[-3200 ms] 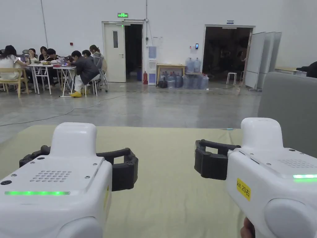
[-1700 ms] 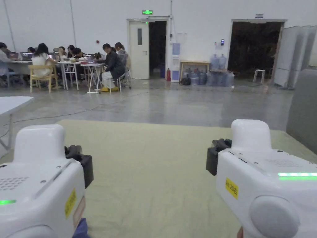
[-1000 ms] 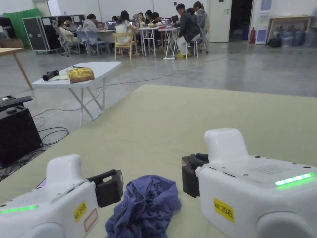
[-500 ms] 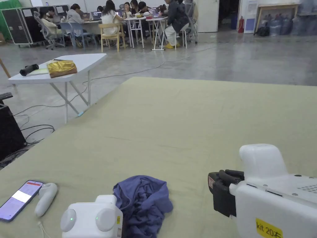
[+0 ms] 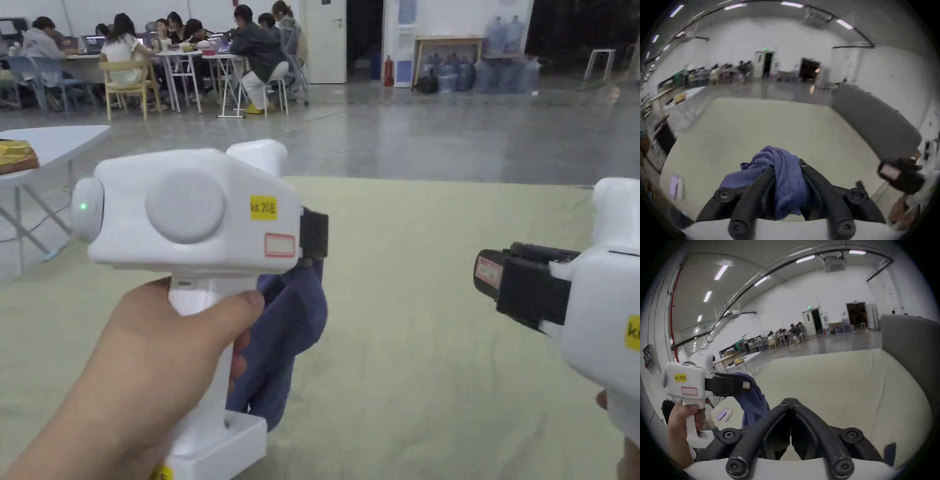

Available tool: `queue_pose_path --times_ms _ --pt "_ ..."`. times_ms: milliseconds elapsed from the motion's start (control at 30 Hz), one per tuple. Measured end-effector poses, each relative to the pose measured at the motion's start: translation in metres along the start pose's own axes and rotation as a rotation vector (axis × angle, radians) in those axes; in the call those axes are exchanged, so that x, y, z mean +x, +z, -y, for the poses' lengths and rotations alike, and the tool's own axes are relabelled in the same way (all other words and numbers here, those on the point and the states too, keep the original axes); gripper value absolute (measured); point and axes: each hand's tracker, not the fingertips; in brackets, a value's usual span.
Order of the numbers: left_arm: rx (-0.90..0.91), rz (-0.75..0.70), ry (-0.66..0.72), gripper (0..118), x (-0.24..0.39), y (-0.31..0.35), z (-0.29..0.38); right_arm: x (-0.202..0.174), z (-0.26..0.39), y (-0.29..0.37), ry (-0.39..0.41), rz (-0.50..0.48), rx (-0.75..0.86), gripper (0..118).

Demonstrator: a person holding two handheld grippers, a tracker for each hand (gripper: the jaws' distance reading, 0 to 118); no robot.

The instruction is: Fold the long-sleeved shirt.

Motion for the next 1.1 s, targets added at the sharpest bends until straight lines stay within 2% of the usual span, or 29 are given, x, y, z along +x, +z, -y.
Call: queue_pose_path --times_ms 133,267,400,533,567,600,633,667,800,867,933,967,1000,1067,1100 --pt "-0.041 0.173 -0.018 3 0.071 -0.029 0.003 0.03 -0.013 0.043 -0.013 0.089 0.073 0" --pt "-0.192 0.312 0.003 3 0.139 -0.089 0.051 0.054 -0.009 0.072 -0.003 0.195 0.098 0" --pt "-0.405 0.281 -0.01 3 0.191 -0.164 0.145 0.079 0.013 0.077 -0.004 0.264 0.048 0" --pt "-0.62 0.247 0.115 5 0.206 -0.21 0.238 0.105 0.043 0.07 -0.043 0.295 -0.052 0" --pt "-0.639 0.234 0.128 35 0.205 -0.211 0.255 0.111 0.05 0.069 -0.053 0.3 -0.072 0" --pt "-0.64 0.226 0.122 78 0.205 -0.213 0.26 0.115 0.055 0.068 -0.061 0.299 -0.088 0" --pt "-0.624 0.233 0.118 108 0.203 -0.207 0.263 0.117 0.059 0.068 -0.07 0.298 -0.095 0" --pt "-0.558 0.26 0.141 117 0.198 -0.192 0.255 0.123 0.061 0.066 -0.08 0.297 -0.099 0" --pt "-0.305 0.298 0.217 117 0.146 -0.129 0.193 0.121 0.062 0.068 -0.087 0.276 -0.094 0" --pt "-0.23 0.274 0.211 116 0.108 -0.105 0.161 0.115 0.065 0.069 -0.078 0.268 -0.094 0" --pt "-0.234 0.166 0.146 113 0.079 -0.068 0.157 0.111 0.072 0.065 -0.071 0.262 -0.117 0" --pt "-0.256 0.077 0.102 99 0.066 -0.053 0.163 0.108 0.078 0.064 -0.073 0.262 -0.137 0" --pt "-0.266 -0.018 0.066 73 0.046 -0.054 0.163 0.105 0.087 0.06 -0.082 0.261 -0.165 0" --pt "-0.304 -0.142 0.042 0 0.024 -0.042 0.187 0.103 0.102 0.049 -0.103 0.252 -0.224 0" --pt "-0.362 -0.179 0.062 0 0.01 -0.046 0.203 0.101 0.111 0.045 -0.118 0.251 -0.249 0"
